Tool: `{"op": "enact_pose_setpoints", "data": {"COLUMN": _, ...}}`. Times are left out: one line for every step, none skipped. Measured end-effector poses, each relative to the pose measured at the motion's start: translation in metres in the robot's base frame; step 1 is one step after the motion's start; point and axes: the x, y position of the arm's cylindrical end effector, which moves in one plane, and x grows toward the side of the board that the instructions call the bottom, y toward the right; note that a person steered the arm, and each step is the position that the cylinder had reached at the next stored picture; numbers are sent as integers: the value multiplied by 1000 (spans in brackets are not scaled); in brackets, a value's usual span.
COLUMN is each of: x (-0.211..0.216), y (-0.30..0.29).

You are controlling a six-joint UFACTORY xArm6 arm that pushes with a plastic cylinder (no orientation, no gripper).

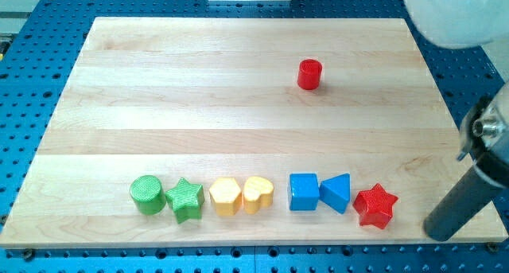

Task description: Move the red star to the right of the blue triangle

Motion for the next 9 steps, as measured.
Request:
{"op": "enact_pose_setpoints", "data": {"x": 0, "y": 0}}
{"op": "enact_pose_setpoints", "data": {"x": 0, "y": -7}}
{"op": "enact_pose_setpoints", "data": {"x": -1, "y": -25}}
{"op": "enact_pose_setpoints", "data": {"x": 0, "y": -50}}
{"op": "enact_pose_setpoints", "data": {"x": -1, "y": -67}}
{"op": "enact_pose_setpoints", "data": {"x": -1, "y": -67}}
{"op": "enact_pose_setpoints", "data": {"x": -1, "y": -66}}
{"op": "enact_pose_setpoints", "data": {"x": -2, "y": -59}}
{"op": "enact_pose_setpoints", "data": {"x": -32, "y": -55}}
